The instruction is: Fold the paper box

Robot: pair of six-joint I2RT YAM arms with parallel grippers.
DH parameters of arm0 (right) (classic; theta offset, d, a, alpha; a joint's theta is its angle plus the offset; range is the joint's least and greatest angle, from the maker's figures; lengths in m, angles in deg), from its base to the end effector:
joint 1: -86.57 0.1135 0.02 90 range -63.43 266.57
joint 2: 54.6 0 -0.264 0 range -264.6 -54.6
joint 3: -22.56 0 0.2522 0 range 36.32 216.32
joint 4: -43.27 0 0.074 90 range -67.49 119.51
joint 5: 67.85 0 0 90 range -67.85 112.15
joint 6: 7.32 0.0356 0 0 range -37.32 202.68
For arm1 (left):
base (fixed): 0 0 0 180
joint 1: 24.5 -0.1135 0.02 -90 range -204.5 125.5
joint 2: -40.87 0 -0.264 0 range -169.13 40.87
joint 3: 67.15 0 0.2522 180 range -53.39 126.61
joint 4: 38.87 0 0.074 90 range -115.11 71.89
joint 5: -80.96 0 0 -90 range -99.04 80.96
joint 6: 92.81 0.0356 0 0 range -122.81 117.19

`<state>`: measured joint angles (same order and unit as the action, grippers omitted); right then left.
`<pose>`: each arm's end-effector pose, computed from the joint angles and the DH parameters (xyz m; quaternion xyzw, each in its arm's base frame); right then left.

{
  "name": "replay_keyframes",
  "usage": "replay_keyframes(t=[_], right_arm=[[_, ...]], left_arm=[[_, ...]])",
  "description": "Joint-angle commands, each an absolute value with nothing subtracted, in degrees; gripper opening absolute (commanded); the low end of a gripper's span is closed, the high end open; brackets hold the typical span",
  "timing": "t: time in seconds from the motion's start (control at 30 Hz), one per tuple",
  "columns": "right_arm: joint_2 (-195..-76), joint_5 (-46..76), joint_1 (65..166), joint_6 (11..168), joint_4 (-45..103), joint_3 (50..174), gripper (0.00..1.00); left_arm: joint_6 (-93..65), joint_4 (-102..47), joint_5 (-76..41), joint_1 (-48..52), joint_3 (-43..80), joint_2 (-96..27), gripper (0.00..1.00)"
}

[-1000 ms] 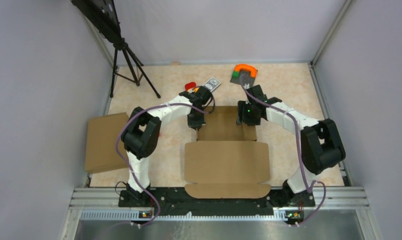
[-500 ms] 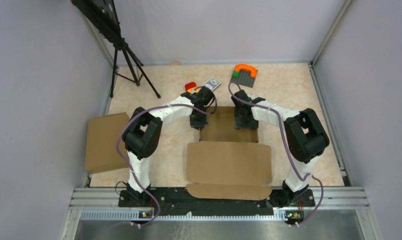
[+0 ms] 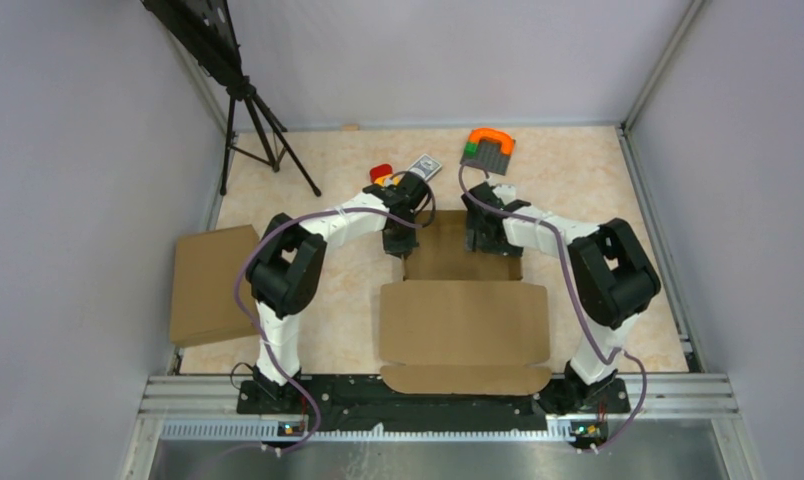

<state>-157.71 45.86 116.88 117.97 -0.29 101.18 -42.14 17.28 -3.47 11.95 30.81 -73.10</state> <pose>0.3087 0.1639 0.1672 0.0808 0.9582 -0.0686 0.2659 0.3264 -0.2368 0.1810 -0.0323 0.9862 -0.0572 0.1517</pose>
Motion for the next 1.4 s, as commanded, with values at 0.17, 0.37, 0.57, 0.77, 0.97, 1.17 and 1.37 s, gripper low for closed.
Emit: replay_keyframes(t=[0.17,0.37,0.57,0.77,0.97,1.17,1.37], right_arm=[[-153.2,52.2,116.1,118.7,7.1,94.1,0.87],[-152.8,49.4,116.0,113.0,16.3,91.8,0.87],[-153.3,51.5,116.0,105.8,18.3,91.4,0.88],[-153.9,53.0,115.8,103.5,20.5,89.8,0.89],[-158.2,53.4,115.6,104.7,13.0,94.8,0.89],[-160.5,50.6,114.2,106.9,7.0,97.0,0.88],[-163.3,53.6,114.3,109.7,-0.2,100.0,0.87]], left_arm=[[-42.0,21.5,-3.0,11.4,31.5,-73.2,0.00],[-41.7,21.9,-3.4,11.5,31.8,-73.3,0.00],[-41.6,22.6,-2.3,11.4,31.8,-73.1,0.00],[-41.6,22.7,-2.2,11.3,31.7,-73.1,0.00],[-41.6,22.8,-2.2,11.3,31.9,-72.9,0.00],[-41.7,22.7,-2.1,11.3,31.7,-72.9,0.00],[-41.7,22.7,-2.0,11.3,31.8,-73.0,0.00]])
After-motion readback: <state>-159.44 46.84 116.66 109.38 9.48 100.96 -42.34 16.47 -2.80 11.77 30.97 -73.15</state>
